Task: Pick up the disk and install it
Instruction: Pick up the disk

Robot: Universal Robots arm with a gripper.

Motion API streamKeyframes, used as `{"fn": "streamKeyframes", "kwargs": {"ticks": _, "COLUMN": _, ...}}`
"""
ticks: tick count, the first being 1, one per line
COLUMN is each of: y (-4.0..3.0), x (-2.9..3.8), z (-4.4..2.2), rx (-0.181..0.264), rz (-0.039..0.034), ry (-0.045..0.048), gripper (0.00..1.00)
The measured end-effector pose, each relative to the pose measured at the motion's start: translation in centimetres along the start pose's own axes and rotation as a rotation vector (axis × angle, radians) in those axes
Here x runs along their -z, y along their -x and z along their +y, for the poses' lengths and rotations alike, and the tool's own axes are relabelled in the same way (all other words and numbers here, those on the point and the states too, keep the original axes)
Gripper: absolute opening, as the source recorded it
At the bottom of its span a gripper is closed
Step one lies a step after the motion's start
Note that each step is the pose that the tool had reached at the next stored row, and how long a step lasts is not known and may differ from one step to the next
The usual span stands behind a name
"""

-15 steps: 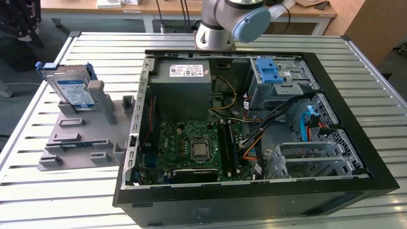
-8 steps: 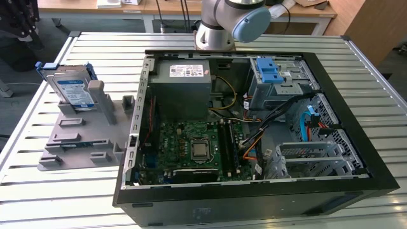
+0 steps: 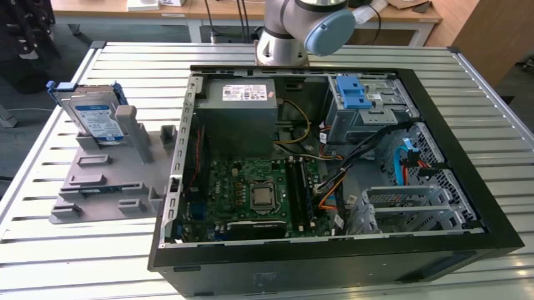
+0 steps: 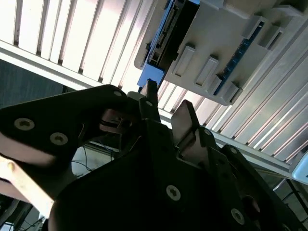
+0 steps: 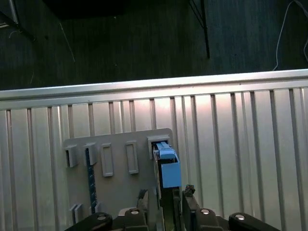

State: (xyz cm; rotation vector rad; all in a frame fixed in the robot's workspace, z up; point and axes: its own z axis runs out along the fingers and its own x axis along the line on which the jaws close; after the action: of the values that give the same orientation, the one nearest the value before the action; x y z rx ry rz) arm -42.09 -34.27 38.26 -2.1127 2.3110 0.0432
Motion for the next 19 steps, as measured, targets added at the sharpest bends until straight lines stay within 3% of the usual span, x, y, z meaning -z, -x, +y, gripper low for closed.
{"fn": "streamKeyframes", "kwargs": {"ticks": 7, "y": -0.01, "x": -0.37, "z": -0.01, "rx": 0.002, "rz": -0.0003, "ry": -0.003, "gripper": 0.59}}
{"fn": "streamKeyframes", "kwargs": {"ticks": 11, "y": -0.03, "x": -1.08, "z": -0.02, "rx": 0.006, "rz": -0.0002, "ry": -0.003, "gripper": 0.59}}
{"fn": "streamKeyframes", "kwargs": {"ticks": 15, "y": -0.04, "x": -1.59, "z": -0.02, "rx": 0.056, "rz": 0.0004, "ry": -0.0017, "gripper": 0.59}}
{"fn": "streamKeyframes", "kwargs": {"ticks": 19, "y": -0.05, "x": -2.11, "z": -0.03, "rx": 0.062, "rz": 0.0034, "ry": -0.0018, "gripper": 0.59}}
